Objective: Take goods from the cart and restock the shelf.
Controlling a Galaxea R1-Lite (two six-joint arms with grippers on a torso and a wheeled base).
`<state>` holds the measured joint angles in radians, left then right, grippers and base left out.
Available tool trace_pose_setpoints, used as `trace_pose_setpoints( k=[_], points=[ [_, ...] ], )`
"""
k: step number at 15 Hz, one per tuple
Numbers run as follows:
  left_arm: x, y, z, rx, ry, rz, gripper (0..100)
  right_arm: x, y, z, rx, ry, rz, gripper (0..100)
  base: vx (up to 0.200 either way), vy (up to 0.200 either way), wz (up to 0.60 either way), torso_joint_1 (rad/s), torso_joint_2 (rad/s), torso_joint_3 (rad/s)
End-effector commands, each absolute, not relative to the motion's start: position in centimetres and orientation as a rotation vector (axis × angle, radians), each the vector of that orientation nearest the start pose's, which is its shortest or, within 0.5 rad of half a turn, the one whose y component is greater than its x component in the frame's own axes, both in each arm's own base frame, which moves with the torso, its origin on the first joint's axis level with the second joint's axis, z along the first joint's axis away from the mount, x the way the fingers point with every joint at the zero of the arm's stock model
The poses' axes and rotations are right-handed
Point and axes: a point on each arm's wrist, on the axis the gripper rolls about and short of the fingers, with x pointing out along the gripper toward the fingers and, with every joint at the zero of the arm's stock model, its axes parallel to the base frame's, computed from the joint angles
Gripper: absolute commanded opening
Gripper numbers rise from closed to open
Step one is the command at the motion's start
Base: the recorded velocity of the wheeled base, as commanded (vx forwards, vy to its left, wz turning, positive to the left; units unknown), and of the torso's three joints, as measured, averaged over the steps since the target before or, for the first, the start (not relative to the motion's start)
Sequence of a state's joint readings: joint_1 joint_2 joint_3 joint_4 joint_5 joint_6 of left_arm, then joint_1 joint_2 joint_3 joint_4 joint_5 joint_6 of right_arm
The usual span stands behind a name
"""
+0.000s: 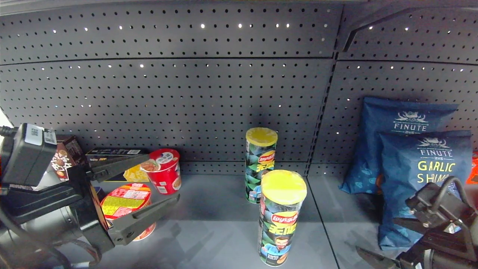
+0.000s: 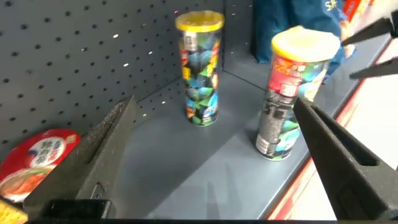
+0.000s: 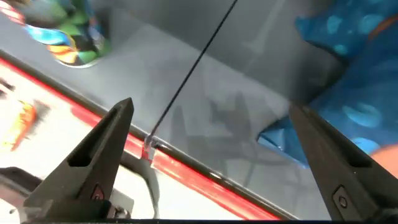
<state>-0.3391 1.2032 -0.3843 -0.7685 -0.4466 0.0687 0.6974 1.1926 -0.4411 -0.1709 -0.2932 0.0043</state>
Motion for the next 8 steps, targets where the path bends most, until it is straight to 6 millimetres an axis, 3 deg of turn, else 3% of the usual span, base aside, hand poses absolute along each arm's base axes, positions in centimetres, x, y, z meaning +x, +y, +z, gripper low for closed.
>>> trace_pose_setpoints(
  k=[1,4,8],
  points=[
    [15.8,-6.5,19.7,0.062,0.036,-0.779,100,13.4,10.6,14.9,-0.32,0.577,0.372,100,0.0,0.0,0.0,0.0,0.0,0.0],
    [15.9,-6.4,19.4,0.062,0.05,-0.775,100,14.9,12.0,13.6,-0.35,0.617,0.347,100,0.0,0.0,0.0,0.0,0.0,0.0],
    [16.6,-6.6,19.0,0.061,0.076,-0.773,100,17.1,14.7,13.9,-0.317,0.572,0.381,100,0.0,0.0,0.0,0.0,0.0,0.0]
  ],
)
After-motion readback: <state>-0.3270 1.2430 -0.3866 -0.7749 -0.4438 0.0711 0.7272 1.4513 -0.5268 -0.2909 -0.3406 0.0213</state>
